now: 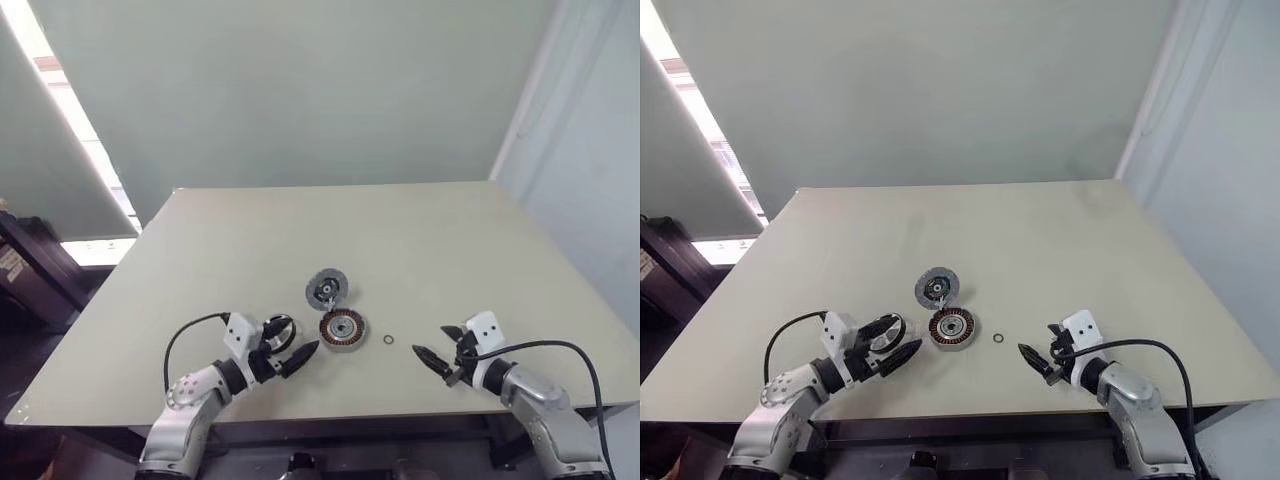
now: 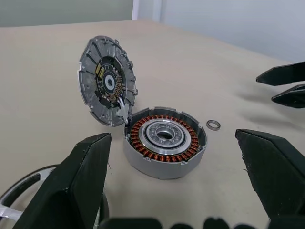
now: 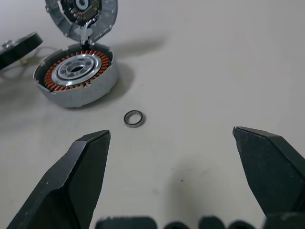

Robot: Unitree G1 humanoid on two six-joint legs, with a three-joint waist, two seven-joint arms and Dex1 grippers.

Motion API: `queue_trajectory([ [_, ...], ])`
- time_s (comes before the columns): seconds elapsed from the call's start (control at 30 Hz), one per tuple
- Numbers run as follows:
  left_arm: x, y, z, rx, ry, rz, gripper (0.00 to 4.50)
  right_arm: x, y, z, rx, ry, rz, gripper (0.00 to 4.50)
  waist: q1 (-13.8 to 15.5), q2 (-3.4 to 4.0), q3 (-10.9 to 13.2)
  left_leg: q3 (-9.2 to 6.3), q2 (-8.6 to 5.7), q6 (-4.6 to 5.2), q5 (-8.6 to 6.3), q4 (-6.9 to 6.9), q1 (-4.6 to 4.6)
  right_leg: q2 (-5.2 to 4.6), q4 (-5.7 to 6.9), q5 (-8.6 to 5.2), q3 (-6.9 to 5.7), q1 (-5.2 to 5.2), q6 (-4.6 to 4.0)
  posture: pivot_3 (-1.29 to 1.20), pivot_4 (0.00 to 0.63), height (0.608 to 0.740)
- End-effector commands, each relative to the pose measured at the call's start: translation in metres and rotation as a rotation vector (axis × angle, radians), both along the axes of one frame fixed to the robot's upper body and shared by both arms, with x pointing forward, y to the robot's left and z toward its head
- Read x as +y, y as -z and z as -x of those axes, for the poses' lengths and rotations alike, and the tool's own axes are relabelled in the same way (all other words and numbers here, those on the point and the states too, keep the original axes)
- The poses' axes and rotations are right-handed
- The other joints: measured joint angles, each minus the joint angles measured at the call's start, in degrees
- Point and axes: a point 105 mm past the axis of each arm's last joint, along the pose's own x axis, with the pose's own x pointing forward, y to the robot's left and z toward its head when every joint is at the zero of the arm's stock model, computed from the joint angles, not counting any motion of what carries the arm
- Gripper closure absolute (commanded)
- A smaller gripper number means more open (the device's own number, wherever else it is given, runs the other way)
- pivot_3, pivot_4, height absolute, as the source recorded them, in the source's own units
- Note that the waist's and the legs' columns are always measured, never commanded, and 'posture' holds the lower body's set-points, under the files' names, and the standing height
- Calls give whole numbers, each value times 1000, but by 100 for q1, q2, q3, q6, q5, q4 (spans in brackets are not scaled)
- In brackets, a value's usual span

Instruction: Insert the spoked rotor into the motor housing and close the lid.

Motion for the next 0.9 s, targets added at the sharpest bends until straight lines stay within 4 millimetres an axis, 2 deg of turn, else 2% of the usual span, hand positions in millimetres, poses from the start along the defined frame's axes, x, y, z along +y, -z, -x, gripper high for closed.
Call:
queue_trajectory([
  [0.03, 0, -16, -2, -53, 4, 14, 34, 0, -21, -5, -83, -5, -8, 0, 1, 0, 0, 0, 0, 0, 0, 0, 0, 0, 0, 0, 0, 0, 0, 0, 0, 740],
  [0.3, 1, -17, 2, -57, -11, 28, 34, 8, -27, -7, -123, -17, -29, 0, 1, -1, 0, -1, -1, -1, -1, -5, -2, 0, -1, 0, 0, -3, 1, 0, 0, 740],
  [0.5, 7, -17, 8, -45, -21, 23, 34, 8, -37, -20, -148, 38, -58, 0, -3, -2, 1, 0, 3, -2, -2, -2, -1, 0, -1, 0, 0, -3, 0, 0, 0, 740],
  [0.7, 12, -12, 17, -30, -10, 8, 34, 23, -21, -16, -79, -13, -6, 0, 5, -1, 1, -1, 0, -3, -2, -11, -5, -1, -2, 0, 0, -12, 0, 0, 0, 740],
  [0.9, 5, -9, 22, -12, 51, 0, 34, 39, -9, -17, -43, -57, 41, 0, 3, -1, 2, 0, 1, -3, -2, -9, -4, -1, -2, -1, 0, -10, -1, 0, 0, 740],
])
